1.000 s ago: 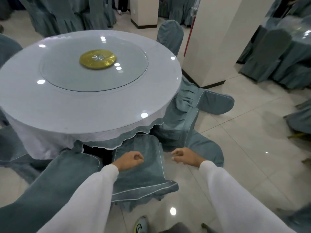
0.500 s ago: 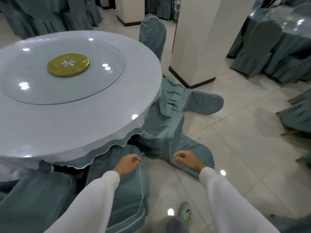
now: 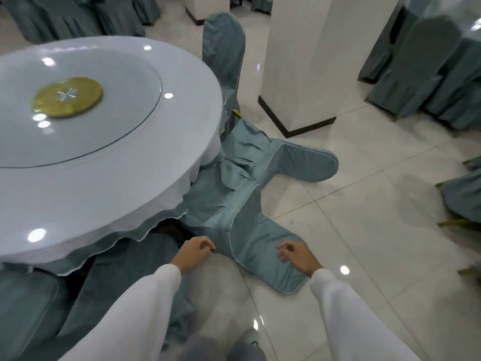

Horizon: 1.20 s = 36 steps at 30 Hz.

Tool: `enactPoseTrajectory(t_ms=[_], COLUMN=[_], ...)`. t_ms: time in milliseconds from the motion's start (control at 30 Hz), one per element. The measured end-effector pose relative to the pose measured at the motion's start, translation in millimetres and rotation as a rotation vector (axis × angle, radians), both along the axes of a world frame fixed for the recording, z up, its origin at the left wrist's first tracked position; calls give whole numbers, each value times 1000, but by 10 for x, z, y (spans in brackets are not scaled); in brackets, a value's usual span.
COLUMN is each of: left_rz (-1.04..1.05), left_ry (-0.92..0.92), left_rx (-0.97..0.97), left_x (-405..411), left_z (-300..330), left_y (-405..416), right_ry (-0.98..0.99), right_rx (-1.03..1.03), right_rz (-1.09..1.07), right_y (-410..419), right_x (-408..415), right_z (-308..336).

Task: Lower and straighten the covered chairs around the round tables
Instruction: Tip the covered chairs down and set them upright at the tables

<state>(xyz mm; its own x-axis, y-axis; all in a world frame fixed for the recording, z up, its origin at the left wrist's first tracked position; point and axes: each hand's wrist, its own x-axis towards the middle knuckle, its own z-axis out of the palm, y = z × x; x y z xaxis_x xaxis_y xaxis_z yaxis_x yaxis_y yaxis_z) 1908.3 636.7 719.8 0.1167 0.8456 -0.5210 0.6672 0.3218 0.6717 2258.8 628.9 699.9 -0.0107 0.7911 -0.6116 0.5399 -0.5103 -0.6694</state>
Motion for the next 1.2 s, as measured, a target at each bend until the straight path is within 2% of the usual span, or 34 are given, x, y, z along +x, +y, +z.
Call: enactPoseTrajectory(t_ms=[300, 533, 800, 1000, 1200], left_rz=[114, 184, 329, 503, 833], left_ry=[-70, -57, -92, -51, -125], left_rx=[-27, -10, -8, 5, 21], left_x=[635, 1073, 1543, 2074, 2863], left_z=[-241, -234, -173, -348, -445], left_y=[881, 1704, 2315, 2450, 1993], right_ry=[19, -57, -29, 77, 132], right_rx=[11, 49, 33, -10, -95], right_rz=[107, 158, 253, 318, 432], right_y=[1044, 1934, 2875, 3445, 3704], right_x=[303, 699, 1178, 1610, 2252], right_z=[43, 231, 156, -173, -491])
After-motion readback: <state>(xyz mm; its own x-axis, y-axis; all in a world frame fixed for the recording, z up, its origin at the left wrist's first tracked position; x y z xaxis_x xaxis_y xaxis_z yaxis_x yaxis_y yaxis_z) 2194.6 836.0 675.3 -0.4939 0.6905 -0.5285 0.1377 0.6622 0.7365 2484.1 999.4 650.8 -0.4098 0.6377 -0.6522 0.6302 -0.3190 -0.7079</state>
